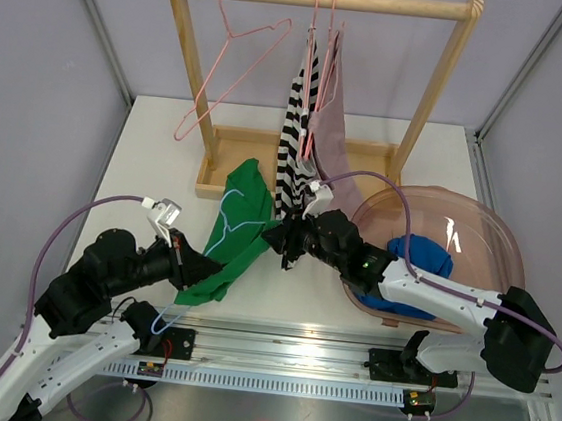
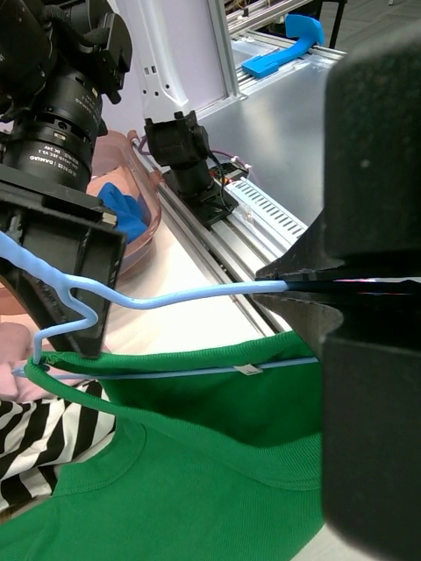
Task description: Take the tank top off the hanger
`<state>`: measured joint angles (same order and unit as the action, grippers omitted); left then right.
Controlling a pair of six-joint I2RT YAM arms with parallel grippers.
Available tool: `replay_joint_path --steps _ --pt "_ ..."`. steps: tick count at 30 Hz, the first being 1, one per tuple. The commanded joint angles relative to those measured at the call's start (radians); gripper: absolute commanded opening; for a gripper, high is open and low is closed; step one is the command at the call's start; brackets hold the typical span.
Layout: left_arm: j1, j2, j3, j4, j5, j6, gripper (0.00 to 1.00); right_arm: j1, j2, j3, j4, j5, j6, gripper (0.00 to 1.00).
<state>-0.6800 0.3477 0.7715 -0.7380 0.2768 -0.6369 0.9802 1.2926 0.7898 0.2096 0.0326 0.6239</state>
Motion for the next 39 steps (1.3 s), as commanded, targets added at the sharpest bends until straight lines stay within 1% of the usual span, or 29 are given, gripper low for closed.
replay_joint_path --steps 1,3,5,6,10,12,13,14,15,17,20,23,24,26,28,29,30,31,32,33,34,36,37,39 --pt "-0.004 -0.009 0.040 0.054 0.042 -0.001 0.00 0.012 -0.006 0.045 -0.009 0.118 -0.036 0.37" --pt "-0.004 -0.006 0.052 0.039 0.024 0.006 0.00 0.012 -0.013 0.042 -0.032 0.136 -0.050 0.26" --pt "-0.004 -0.001 0.061 0.005 -0.004 0.023 0.00 0.012 -0.022 0.037 -0.042 0.159 -0.058 0.05" --pt "-0.004 0.002 0.067 -0.004 -0.005 0.026 0.00 0.012 -0.024 0.037 -0.059 0.177 -0.061 0.00" --pt "-0.003 -0.006 0.069 -0.014 0.027 0.045 0.00 0.012 -0.023 0.046 -0.105 0.301 -0.096 0.00" --pt "-0.004 -0.004 0.071 -0.023 0.082 0.058 0.00 0.006 -0.016 0.068 -0.182 0.367 -0.093 0.00" --pt "-0.004 0.000 0.077 -0.032 0.097 0.063 0.00 0.000 -0.010 0.093 -0.203 0.430 -0.089 0.00" --pt "-0.004 -0.001 0.080 -0.052 0.114 0.074 0.00 -0.009 0.000 0.107 -0.282 0.452 -0.082 0.00" --pt "-0.004 -0.004 0.083 -0.061 0.122 0.080 0.00 -0.037 0.011 0.121 -0.309 0.461 -0.076 0.00" --pt "-0.004 -0.022 0.095 -0.080 0.122 0.088 0.00 -0.052 0.046 0.160 -0.379 0.478 -0.073 0.00" --pt "-0.004 -0.039 0.121 -0.092 0.118 0.095 0.00 -0.058 0.079 0.195 -0.429 0.503 -0.064 0.00" --pt "-0.004 -0.033 0.135 -0.081 0.119 0.108 0.00 -0.058 0.093 0.204 -0.421 0.457 -0.067 0.00" --pt "-0.004 -0.030 0.146 -0.071 0.114 0.109 0.00 -0.057 0.090 0.206 -0.418 0.408 -0.076 0.00" --pt "-0.004 -0.032 0.152 -0.008 0.114 0.111 0.00 -0.057 0.062 0.198 -0.403 0.368 -0.076 0.00" --pt "-0.004 -0.045 0.152 0.090 0.096 0.111 0.00 -0.058 -0.002 0.171 -0.382 0.276 -0.085 0.00" --pt "-0.003 -0.049 0.152 0.123 0.088 0.117 0.00 -0.057 -0.030 0.155 -0.339 0.229 -0.089 0.00" --pt "-0.004 -0.053 0.144 0.162 0.078 0.121 0.00 -0.057 -0.062 0.122 -0.314 0.119 -0.095 0.00" --pt "-0.004 -0.055 0.138 0.251 0.065 0.126 0.00 -0.058 -0.125 0.102 -0.282 0.055 -0.101 0.00" --pt "-0.003 -0.055 0.131 0.311 0.082 0.134 0.00 -0.060 -0.153 0.088 -0.226 -0.007 -0.102 0.00" --pt "-0.003 -0.056 0.118 0.378 0.091 0.138 0.00 -0.058 -0.179 0.071 -0.222 -0.137 -0.086 0.00" --pt "-0.003 -0.053 0.089 0.505 0.090 0.137 0.00 -0.058 -0.228 0.069 -0.182 -0.196 -0.076 0.00" --pt "-0.003 -0.041 0.060 0.631 0.091 0.143 0.00 -0.057 -0.275 0.075 -0.158 -0.334 -0.044 0.00" --pt "-0.003 -0.012 0.051 0.726 0.087 0.160 0.00 -0.058 -0.326 0.078 -0.148 -0.358 -0.029 0.00" --pt "-0.003 0.032 0.069 0.790 0.061 0.187 0.00 -0.058 -0.374 0.100 -0.138 -0.396 0.016 0.00"
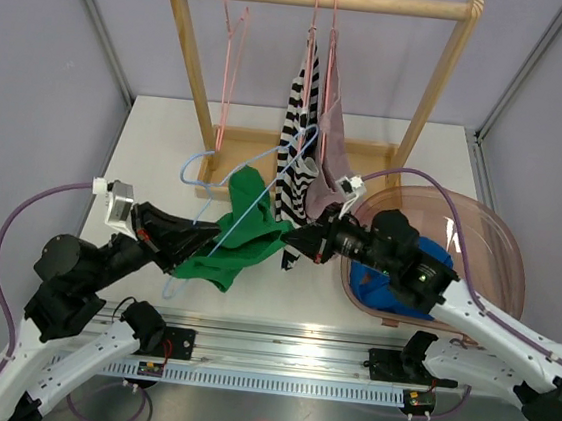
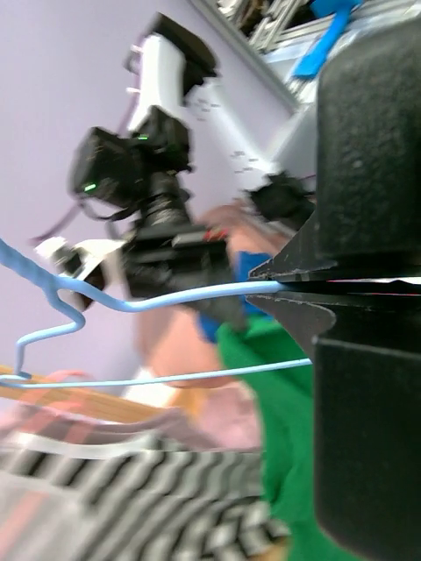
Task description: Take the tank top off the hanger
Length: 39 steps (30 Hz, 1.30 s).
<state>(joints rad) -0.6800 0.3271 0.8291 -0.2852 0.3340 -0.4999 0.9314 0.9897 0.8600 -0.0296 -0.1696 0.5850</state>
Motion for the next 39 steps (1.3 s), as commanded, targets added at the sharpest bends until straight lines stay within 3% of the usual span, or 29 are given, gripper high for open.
replay_joint_path --steps 1,7,12,15,22,26,31,39 --pt "-0.003 0.099 0.046 0.371 -0.016 0.084 0.00 -0.009 -0.101 0.043 0.097 -0.206 0.067 0.00" --pt "-0.003 0.245 0.156 0.469 -0.224 0.197 0.00 -0.008 -0.086 0.165 0.134 -0.361 0.154 0.00" --pt "-0.003 0.352 0.174 0.572 -0.322 0.256 0.00 0.001 -0.059 0.147 0.048 -0.272 0.107 0.00" --pt "-0.004 0.363 0.159 0.590 -0.328 0.247 0.00 0.004 -0.049 0.116 0.002 -0.220 0.087 0.00" --pt "-0.004 0.345 0.093 0.621 -0.524 0.178 0.00 0.033 -0.028 0.090 -0.142 -0.163 -0.017 0.00" --pt "-0.004 0.352 0.062 0.659 -0.561 0.172 0.00 0.079 0.036 0.073 -0.121 -0.214 -0.034 0.00" --pt "-0.004 0.383 0.056 0.722 -0.534 0.170 0.00 0.119 0.063 0.076 -0.168 -0.131 -0.054 0.00" --pt "-0.009 0.431 0.085 0.670 -0.535 0.189 0.00 0.118 -0.162 0.031 -0.288 0.122 -0.077 0.00"
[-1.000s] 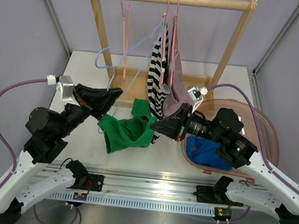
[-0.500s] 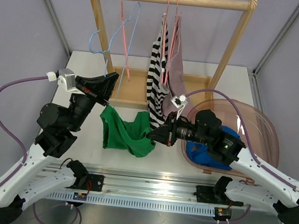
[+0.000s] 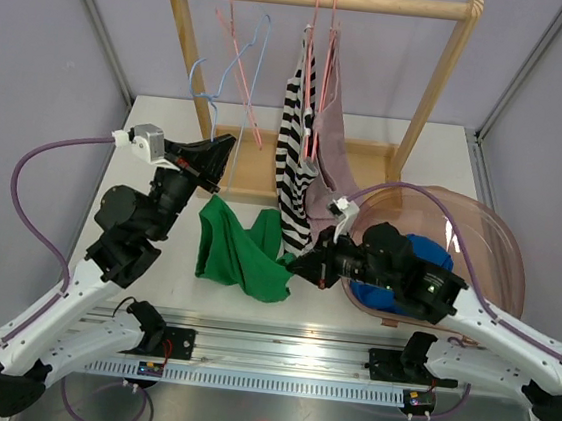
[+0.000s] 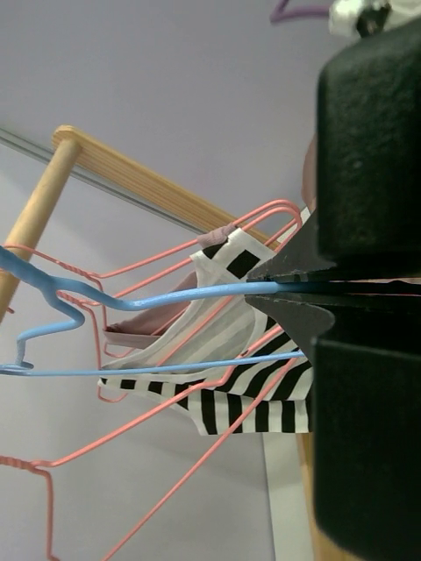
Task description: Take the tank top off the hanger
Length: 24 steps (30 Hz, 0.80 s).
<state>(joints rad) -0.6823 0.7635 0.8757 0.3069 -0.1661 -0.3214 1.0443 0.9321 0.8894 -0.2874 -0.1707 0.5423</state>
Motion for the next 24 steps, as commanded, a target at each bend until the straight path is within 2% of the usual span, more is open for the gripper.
replay_joint_path --steps 1,6,9,11,15,19,24 --pt "-0.006 -0.007 0.036 0.078 -0.024 0.013 0.00 0.006 -0.131 -0.001 -0.045 0.138 -0.044 0.00" --pt "-0.010 -0.046 -0.023 0.141 -0.042 -0.001 0.00 0.005 -0.272 -0.035 -0.091 0.186 -0.064 0.00" --pt "-0.010 -0.030 -0.018 0.159 -0.058 0.004 0.00 0.006 -0.231 -0.064 -0.035 -0.011 -0.067 0.00" --pt "-0.010 0.006 0.023 0.153 -0.041 0.010 0.00 0.006 -0.188 -0.093 0.085 -0.145 -0.025 0.00" --pt "-0.017 0.052 0.043 0.205 -0.022 0.004 0.00 0.006 -0.080 -0.106 0.275 -0.240 0.039 0.00" --pt "-0.039 0.094 0.063 0.224 -0.049 0.019 0.00 0.010 -0.058 -0.049 0.240 -0.240 -0.010 0.00" --pt "-0.080 0.137 0.075 0.227 -0.124 0.068 0.00 0.010 -0.111 -0.041 0.168 -0.193 -0.056 0.00"
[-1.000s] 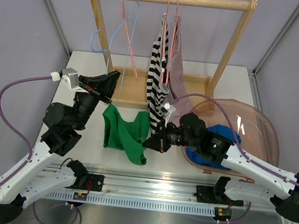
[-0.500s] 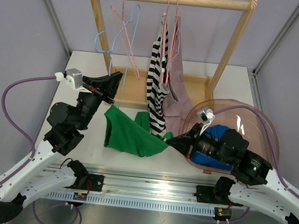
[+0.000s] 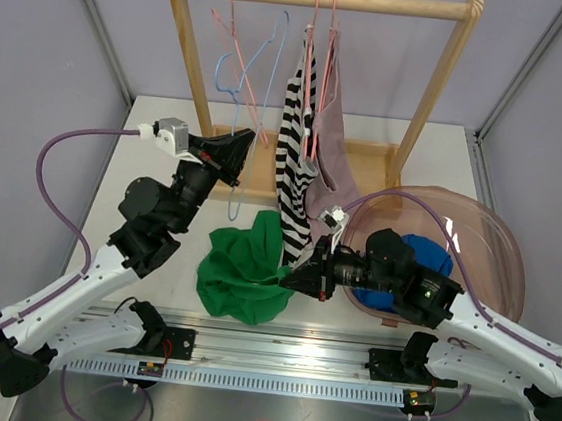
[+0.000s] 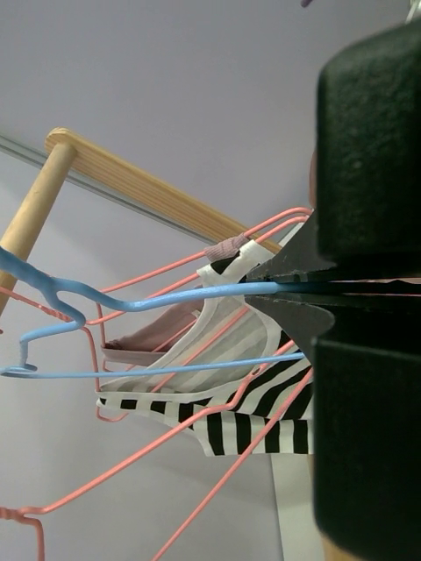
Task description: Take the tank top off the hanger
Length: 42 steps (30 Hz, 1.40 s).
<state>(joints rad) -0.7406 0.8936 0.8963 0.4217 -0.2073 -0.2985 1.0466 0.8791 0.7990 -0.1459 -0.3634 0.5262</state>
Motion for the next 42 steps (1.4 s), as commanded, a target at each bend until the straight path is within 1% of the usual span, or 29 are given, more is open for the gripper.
replay_joint_path --steps 1,5,6,7,8,9,10,12,13,14,15,16,17,18,19,20,21,23,24,25,26,27,30,31,34,35,36,38,42 --pt "-0.037 0.005 0.050 0.109 -0.096 0.045 0.00 0.007 -0.072 0.043 0.014 0.048 -0.045 0.00" --pt "-0.085 -0.004 0.026 0.089 -0.205 0.044 0.00 0.007 -0.118 0.032 -0.066 0.139 -0.057 0.01" --pt "-0.098 0.001 0.035 0.063 -0.272 0.035 0.00 0.007 -0.120 0.035 -0.107 0.168 -0.057 0.04" --pt "-0.103 0.008 0.058 0.034 -0.303 0.026 0.00 0.007 -0.121 0.039 -0.128 0.240 -0.055 0.04" --pt "-0.109 0.010 0.078 -0.047 -0.341 -0.003 0.00 0.007 -0.126 0.039 -0.147 0.283 -0.054 0.04" --pt "-0.118 0.011 0.091 -0.084 -0.413 -0.017 0.00 0.007 -0.127 0.039 -0.184 0.328 -0.042 0.06" --pt "-0.121 0.019 0.125 -0.147 -0.443 -0.030 0.00 0.007 -0.126 0.040 -0.202 0.416 -0.032 0.09" --pt "-0.123 0.042 0.174 -0.213 -0.480 -0.041 0.00 0.007 -0.115 0.042 -0.227 0.466 -0.025 0.26" --pt "-0.123 0.059 0.212 -0.240 -0.475 -0.031 0.00 0.007 -0.109 0.039 -0.227 0.475 -0.023 0.32" --pt "-0.123 0.105 0.286 -0.308 -0.469 -0.015 0.00 0.007 -0.094 0.039 -0.221 0.468 -0.023 0.36" --pt "-0.123 0.126 0.330 -0.336 -0.455 -0.004 0.00 0.007 -0.085 0.039 -0.207 0.449 -0.023 0.55" --pt "-0.123 0.155 0.370 -0.368 -0.443 0.001 0.00 0.007 -0.077 0.040 -0.201 0.445 -0.020 0.65" --pt "-0.123 0.197 0.445 -0.418 -0.439 0.012 0.00 0.007 -0.063 0.042 -0.198 0.440 -0.020 0.73" --pt "-0.121 0.224 0.485 -0.452 -0.431 0.013 0.00 0.007 -0.057 0.042 -0.193 0.440 -0.017 0.88" --pt "-0.121 0.249 0.524 -0.489 -0.440 0.013 0.00 0.007 -0.052 0.042 -0.190 0.440 -0.015 0.98" --pt "-0.121 0.272 0.568 -0.558 -0.443 0.009 0.00 0.007 -0.046 0.042 -0.189 0.440 -0.014 1.00" --pt "-0.120 0.321 0.642 -0.592 -0.457 0.006 0.00 0.007 -0.045 0.042 -0.184 0.437 -0.011 0.99" --pt "-0.117 0.369 0.714 -0.670 -0.452 0.001 0.00 0.007 -0.040 0.032 -0.179 0.435 -0.006 0.99" --pt "-0.105 0.410 0.789 -0.701 -0.440 -0.005 0.00 0.007 -0.039 0.031 -0.179 0.435 -0.003 0.99" --pt "-0.095 0.436 0.829 -0.760 -0.431 -0.014 0.00 0.007 -0.040 0.026 -0.178 0.437 -0.002 0.99" --pt "-0.083 0.456 0.863 -0.787 -0.396 -0.034 0.00 0.007 -0.045 0.025 -0.181 0.437 0.000 0.99" --pt "-0.059 0.496 0.928 -0.805 -0.380 -0.040 0.00 0.007 -0.046 0.023 -0.179 0.437 0.008 0.99" --pt "-0.005 0.553 1.022 -0.871 -0.334 -0.054 0.00 0.007 -0.057 0.014 -0.172 0.439 0.011 0.99" --pt "0.012 0.585 1.079 -0.902 -0.319 -0.065 0.00 0.007 -0.058 0.011 -0.172 0.437 0.012 0.99" --pt "0.090 0.642 1.147 -0.920 -0.222 -0.102 0.00 0.009 -0.060 0.003 -0.164 0.435 0.011 0.99" --pt "0.113 0.653 1.156 -0.916 -0.151 -0.123 0.00 0.007 -0.055 0.002 -0.164 0.435 0.009 0.99" --pt "0.150 0.663 1.168 -0.913 -0.126 -0.132 0.00 0.009 -0.052 0.002 -0.161 0.435 0.005 1.00" --pt "0.187 0.700 1.199 -0.903 -0.060 -0.143 0.00 0.007 -0.040 0.002 -0.155 0.432 0.003 0.99" --pt "0.224 0.749 1.231 -0.931 -0.011 -0.169 0.00 0.007 -0.023 -0.006 -0.139 0.423 -0.002 0.99"
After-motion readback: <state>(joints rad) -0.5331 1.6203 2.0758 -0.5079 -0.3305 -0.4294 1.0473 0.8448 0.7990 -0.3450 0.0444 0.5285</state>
